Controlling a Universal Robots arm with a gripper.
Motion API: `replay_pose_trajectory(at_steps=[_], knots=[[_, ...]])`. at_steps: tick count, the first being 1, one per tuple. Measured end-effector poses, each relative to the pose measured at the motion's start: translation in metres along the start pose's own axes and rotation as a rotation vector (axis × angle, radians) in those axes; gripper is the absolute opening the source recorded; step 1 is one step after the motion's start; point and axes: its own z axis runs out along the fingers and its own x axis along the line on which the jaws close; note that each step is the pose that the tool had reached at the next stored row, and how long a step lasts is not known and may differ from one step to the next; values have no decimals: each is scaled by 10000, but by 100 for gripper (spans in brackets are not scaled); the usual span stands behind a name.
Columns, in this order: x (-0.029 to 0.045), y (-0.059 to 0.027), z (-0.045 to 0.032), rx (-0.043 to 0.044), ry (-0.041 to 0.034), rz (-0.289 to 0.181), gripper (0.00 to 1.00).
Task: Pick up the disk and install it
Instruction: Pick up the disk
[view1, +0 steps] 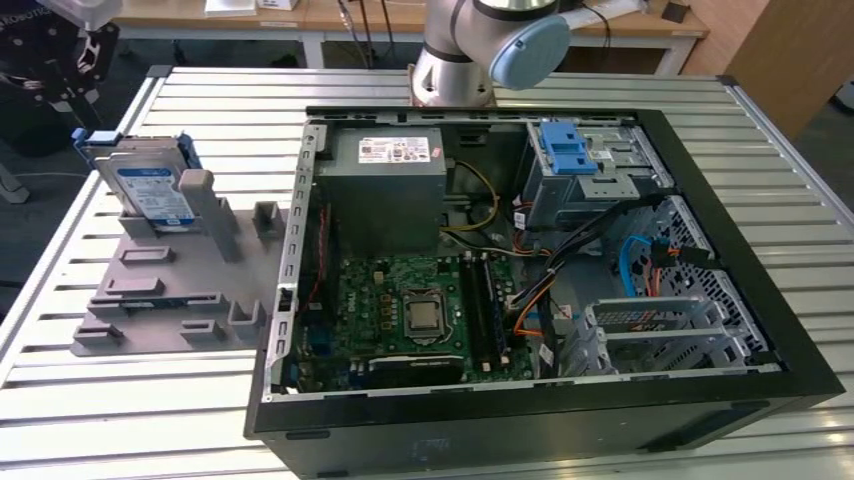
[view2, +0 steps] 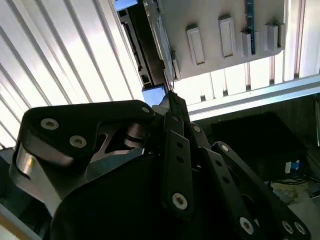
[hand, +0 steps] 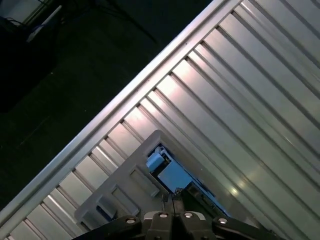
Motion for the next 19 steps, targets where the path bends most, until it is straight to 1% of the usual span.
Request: replay_pose_trajectory(at_steps=[19], knots=[[0, -1, 23, -27, 144, -3425, 11]])
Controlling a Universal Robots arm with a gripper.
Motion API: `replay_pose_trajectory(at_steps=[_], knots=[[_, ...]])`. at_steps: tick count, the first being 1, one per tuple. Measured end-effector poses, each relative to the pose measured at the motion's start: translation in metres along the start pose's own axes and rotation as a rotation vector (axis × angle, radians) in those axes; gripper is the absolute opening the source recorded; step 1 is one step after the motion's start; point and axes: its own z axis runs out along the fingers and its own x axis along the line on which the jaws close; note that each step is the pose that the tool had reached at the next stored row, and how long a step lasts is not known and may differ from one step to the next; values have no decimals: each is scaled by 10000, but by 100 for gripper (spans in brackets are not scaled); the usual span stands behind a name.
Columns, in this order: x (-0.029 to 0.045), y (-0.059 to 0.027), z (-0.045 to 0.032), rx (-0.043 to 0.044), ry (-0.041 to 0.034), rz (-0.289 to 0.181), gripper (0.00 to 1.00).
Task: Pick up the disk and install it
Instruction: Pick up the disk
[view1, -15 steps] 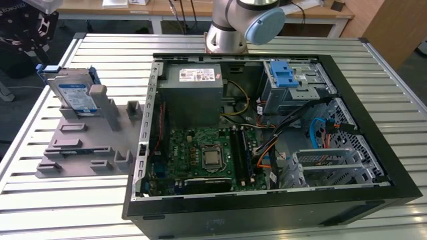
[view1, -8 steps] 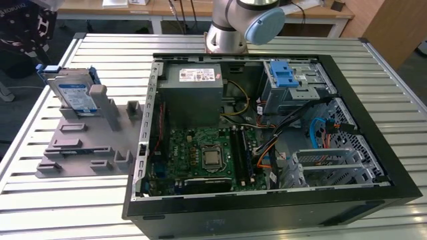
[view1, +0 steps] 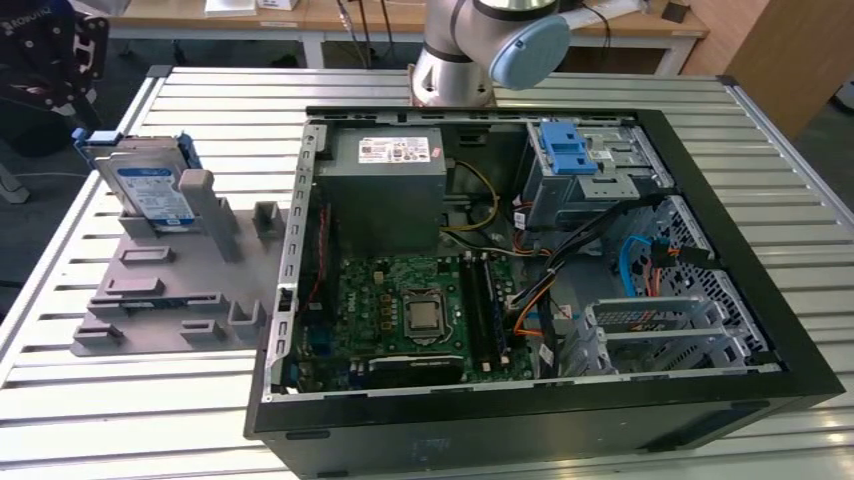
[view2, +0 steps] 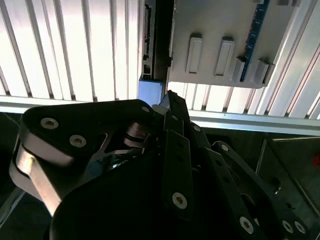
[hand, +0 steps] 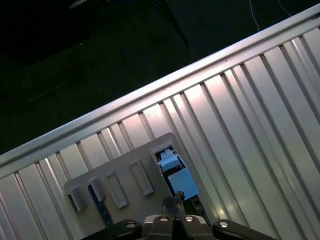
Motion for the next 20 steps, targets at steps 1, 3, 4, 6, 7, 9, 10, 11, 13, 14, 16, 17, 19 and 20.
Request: replay_pose_trajectory(at_steps=[1, 3, 4, 6, 7, 9, 10, 11, 13, 14, 16, 17, 19, 20], knots=[[0, 0, 1, 0, 7, -180, 11], [0, 0, 2, -2, 21, -533, 11], [0, 0, 3, -3, 28, -699, 11], [-1, 0, 5, -2, 38, -960, 11], [-3, 1, 6, -3, 42, -1063, 11], [-4, 1, 8, -4, 52, -1299, 11], [-4, 1, 9, -5, 58, -1459, 11], [-4, 2, 9, -5, 65, -1565, 11], [-4, 1, 13, -2, 83, -1811, 11], [-4, 1, 14, -4, 91, -1975, 11], [-4, 1, 16, -7, 105, -2302, 11], [-4, 1, 18, -9, 111, -2455, 11], [-32, 15, 26, -3, 114, -2589, 11], [-60, 28, 32, 9, 112, -2613, 11]])
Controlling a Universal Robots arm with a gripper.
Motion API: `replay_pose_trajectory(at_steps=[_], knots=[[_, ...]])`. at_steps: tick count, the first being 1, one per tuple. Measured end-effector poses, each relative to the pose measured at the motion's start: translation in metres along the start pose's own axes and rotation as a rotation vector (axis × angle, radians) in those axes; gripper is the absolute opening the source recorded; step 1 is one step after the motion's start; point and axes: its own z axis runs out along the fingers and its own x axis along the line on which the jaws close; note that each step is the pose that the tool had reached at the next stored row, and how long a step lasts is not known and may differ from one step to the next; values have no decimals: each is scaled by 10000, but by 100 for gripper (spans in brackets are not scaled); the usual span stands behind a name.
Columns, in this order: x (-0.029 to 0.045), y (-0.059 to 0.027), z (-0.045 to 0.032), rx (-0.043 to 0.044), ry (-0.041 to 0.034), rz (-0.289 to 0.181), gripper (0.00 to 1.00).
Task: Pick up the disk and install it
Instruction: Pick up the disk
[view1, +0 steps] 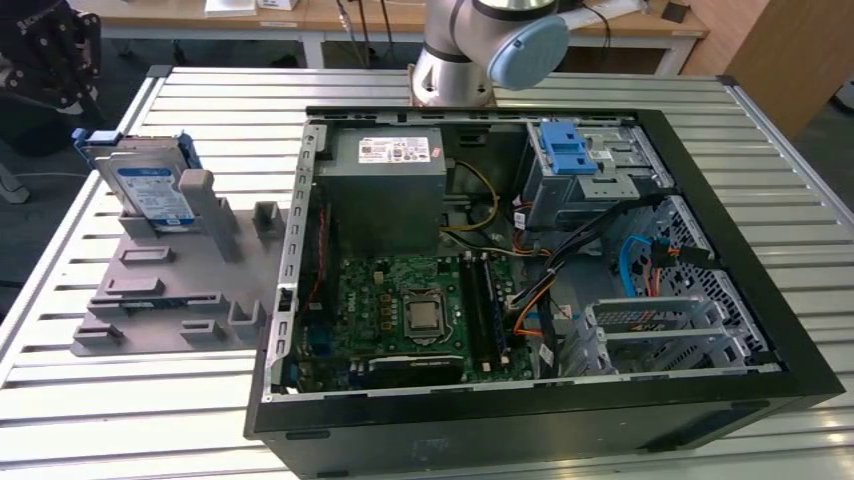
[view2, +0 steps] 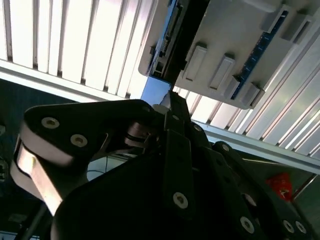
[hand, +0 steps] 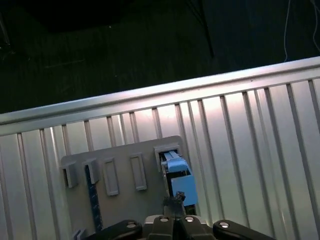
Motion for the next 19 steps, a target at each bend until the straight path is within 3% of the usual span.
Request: replay_pose_trajectory(at_steps=[2, 4, 5, 10, 12, 13, 16, 19], knots=[[-49, 14, 15, 38, -5, -23, 11], [-46, 32, 35, 91, -14, -62, 23], [-46, 35, 41, 93, -13, -121, 23], [-45, 37, 92, 85, 13, -851, 47], [-45, 35, 126, 82, 24, -1170, 47], [-44, 35, 142, 86, 28, -1301, 53], [-44, 38, 179, 110, 33, -1524, 53], [-36, 69, 217, 187, 20, -1600, 53]])
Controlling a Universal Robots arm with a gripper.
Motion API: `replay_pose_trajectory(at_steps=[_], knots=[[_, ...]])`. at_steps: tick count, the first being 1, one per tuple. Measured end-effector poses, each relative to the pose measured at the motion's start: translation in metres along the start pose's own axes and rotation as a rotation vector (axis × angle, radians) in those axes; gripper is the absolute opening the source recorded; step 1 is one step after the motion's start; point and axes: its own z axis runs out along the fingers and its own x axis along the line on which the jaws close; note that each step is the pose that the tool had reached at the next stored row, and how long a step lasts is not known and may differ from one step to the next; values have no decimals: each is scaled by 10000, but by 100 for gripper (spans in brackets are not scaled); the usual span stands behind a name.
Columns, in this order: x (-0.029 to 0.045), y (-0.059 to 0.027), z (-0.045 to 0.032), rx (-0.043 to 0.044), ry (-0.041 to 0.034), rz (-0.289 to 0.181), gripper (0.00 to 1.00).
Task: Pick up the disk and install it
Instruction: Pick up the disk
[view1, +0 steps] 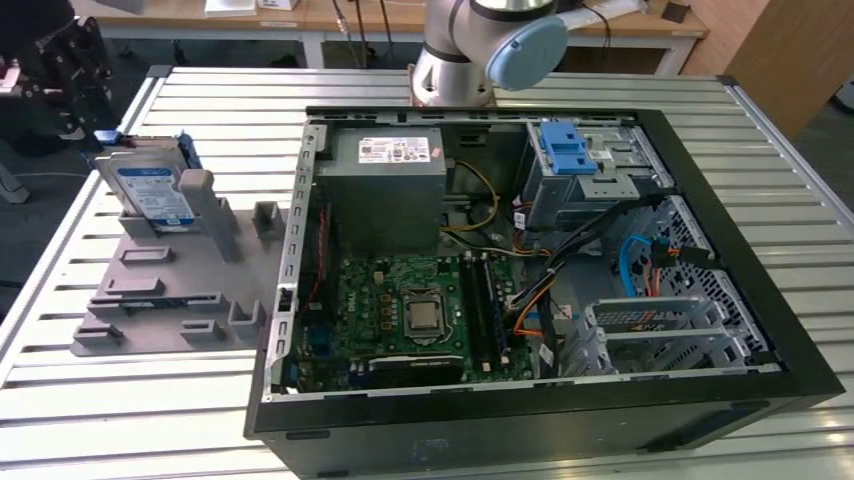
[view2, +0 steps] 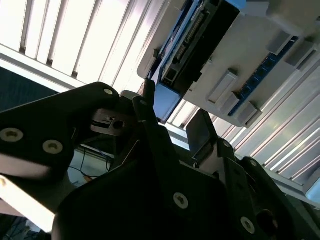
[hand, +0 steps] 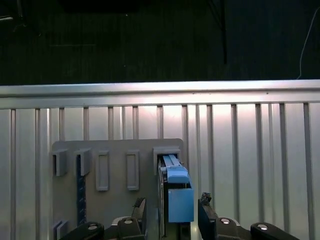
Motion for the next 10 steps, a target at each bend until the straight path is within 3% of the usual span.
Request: replay_pose_trajectory(at_steps=[3, 10], knots=[[-4, 28, 47, 76, -6, -9, 53], [-7, 28, 171, 81, -6, -10, 53]])
